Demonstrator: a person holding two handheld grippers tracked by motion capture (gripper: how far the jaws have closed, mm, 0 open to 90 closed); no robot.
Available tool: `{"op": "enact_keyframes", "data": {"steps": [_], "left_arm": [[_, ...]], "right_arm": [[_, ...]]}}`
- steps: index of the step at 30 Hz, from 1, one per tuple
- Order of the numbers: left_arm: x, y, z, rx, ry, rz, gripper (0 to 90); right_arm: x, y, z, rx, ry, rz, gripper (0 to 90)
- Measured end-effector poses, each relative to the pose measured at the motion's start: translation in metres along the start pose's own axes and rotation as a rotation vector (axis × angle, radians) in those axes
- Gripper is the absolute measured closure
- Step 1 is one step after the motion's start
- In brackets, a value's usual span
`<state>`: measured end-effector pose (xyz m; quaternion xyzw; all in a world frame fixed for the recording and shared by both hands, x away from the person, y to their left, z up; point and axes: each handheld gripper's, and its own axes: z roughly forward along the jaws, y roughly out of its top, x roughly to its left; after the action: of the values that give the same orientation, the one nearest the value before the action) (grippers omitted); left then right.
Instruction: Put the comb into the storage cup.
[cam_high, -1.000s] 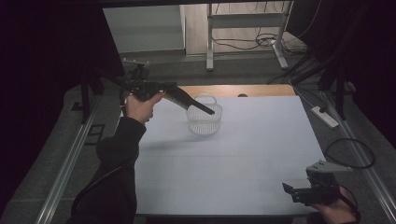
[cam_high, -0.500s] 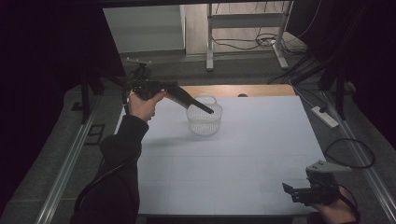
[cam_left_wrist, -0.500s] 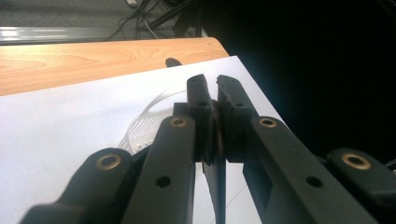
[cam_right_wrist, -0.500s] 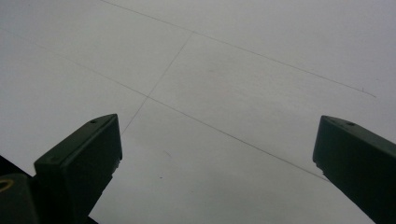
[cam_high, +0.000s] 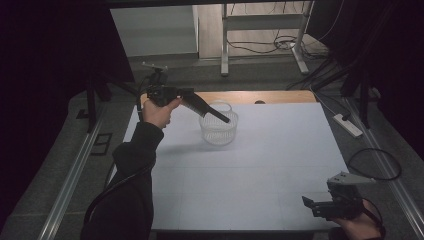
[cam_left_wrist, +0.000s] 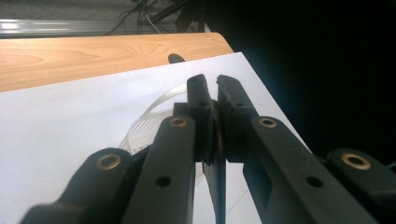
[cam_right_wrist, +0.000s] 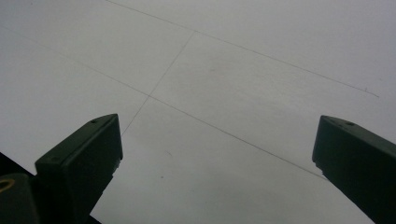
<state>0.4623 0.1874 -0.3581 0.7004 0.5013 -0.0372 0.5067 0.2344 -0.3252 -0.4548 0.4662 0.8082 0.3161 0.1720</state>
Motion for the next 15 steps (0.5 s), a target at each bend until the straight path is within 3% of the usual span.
{"op": "enact_keyframes", "data": {"steps": [15], "left_arm": [[0.006,-0.001,0.021,0.028,0.017,-0.008,83.8]], "right_arm": [[0.002,0.000,0.001,0.012,0.001,-0.019,1.9]]}}
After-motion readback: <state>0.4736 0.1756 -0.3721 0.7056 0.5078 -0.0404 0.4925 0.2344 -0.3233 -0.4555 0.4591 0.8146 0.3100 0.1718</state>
